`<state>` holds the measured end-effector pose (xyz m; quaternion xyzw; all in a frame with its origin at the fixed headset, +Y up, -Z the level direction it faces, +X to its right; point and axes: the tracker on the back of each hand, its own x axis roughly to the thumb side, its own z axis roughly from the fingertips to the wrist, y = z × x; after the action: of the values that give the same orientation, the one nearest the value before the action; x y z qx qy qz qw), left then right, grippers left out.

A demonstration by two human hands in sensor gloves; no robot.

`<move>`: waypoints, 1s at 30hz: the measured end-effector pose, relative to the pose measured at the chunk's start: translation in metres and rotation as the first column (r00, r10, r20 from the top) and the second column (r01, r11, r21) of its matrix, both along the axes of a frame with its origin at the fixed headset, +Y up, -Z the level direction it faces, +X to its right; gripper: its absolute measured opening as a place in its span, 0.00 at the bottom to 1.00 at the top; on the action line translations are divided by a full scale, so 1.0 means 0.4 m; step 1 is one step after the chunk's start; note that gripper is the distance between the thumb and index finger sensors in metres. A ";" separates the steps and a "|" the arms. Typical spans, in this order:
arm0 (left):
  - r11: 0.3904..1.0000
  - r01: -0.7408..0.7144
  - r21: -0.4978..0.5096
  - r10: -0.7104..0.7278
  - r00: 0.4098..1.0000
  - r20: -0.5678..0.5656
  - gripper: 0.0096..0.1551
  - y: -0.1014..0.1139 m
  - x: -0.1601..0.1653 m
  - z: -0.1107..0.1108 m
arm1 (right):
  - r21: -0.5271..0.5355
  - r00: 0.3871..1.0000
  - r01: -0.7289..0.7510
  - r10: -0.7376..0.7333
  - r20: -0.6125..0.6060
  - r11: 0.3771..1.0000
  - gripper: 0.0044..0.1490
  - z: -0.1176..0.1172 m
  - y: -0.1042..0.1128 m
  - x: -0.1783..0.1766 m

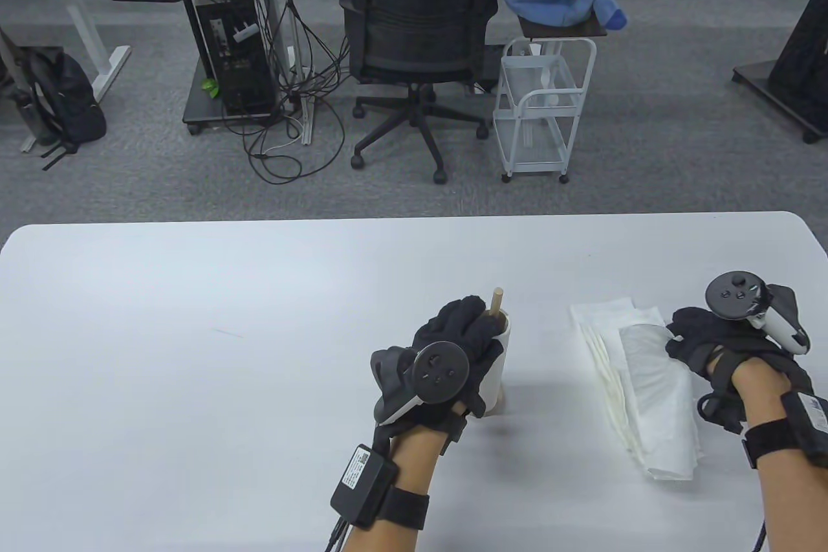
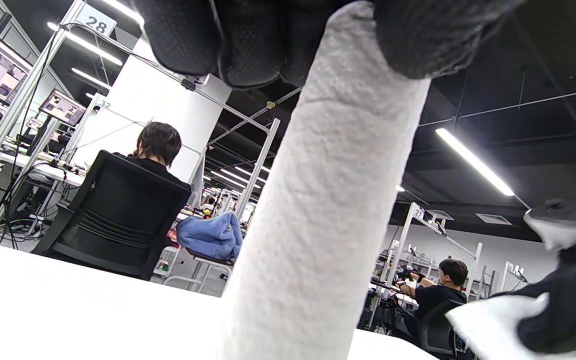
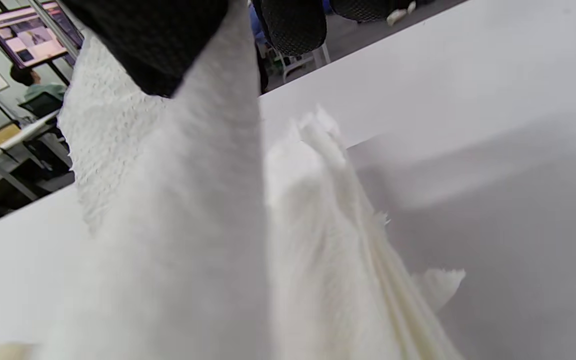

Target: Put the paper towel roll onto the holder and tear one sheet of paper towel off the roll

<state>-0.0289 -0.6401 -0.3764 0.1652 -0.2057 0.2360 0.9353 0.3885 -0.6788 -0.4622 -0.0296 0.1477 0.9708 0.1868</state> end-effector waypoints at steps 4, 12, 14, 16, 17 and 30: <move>1.000 -0.005 -0.001 0.005 1.000 0.002 0.23 -0.003 0.002 0.000 | 0.038 0.999 -0.024 0.023 0.024 0.999 0.23 -0.026 -0.070 -0.003; 1.000 0.007 0.009 -0.007 1.000 0.001 0.24 -0.003 0.005 0.000 | 0.064 0.984 -0.145 0.137 0.114 0.987 0.51 0.006 -0.076 -0.006; 1.000 0.014 0.017 -0.014 1.000 0.004 0.25 -0.002 0.005 0.000 | 0.115 0.985 -0.153 0.141 0.104 0.982 0.55 0.034 -0.055 -0.018; 1.000 0.000 0.023 0.000 1.000 0.006 0.27 0.005 -0.002 0.002 | 0.205 0.987 -0.147 0.131 0.088 0.968 0.56 0.068 -0.028 -0.039; 0.999 -0.027 0.032 0.026 1.000 0.012 0.27 0.013 -0.007 0.005 | 0.233 0.989 -0.141 0.126 0.078 0.962 0.55 0.088 -0.013 -0.052; 0.996 0.001 0.085 0.008 0.995 -0.096 0.37 0.096 -0.119 0.159 | 0.392 0.997 -0.002 0.031 -0.068 0.920 0.46 0.311 0.073 -0.254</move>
<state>-0.0767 -0.6018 -0.3127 0.2161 -0.1697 0.2204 0.9359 0.2868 -0.6498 -0.3377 0.0425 -0.0427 0.9827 0.1753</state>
